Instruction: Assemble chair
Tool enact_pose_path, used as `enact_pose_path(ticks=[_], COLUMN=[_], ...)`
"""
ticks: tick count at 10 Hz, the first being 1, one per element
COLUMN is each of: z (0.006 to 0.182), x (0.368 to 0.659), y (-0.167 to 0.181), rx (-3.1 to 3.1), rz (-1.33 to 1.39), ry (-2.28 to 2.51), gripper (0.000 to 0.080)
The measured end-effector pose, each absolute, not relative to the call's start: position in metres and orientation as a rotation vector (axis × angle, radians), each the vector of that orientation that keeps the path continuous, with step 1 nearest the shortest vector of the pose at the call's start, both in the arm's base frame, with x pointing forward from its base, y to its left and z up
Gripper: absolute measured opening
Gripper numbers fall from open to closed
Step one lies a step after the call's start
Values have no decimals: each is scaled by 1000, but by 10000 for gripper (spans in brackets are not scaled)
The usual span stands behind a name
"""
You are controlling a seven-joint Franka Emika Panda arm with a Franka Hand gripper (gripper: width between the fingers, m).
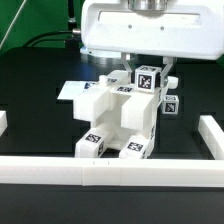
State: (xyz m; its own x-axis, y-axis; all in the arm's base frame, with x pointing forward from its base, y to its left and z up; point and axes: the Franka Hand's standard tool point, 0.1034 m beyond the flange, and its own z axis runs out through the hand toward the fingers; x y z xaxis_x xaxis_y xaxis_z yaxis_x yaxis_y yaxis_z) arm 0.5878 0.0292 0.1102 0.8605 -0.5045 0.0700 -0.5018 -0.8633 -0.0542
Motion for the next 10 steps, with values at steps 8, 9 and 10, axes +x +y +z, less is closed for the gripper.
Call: enact_pose_path(ticks=[8, 9, 10], z=[110, 110, 110], x=[588, 588, 588], y=[35, 36, 36], rx=[-2670, -2626, -2604], rz=[-86, -79, -77], ry=[1479, 1543, 1578], gripper=[268, 268, 268])
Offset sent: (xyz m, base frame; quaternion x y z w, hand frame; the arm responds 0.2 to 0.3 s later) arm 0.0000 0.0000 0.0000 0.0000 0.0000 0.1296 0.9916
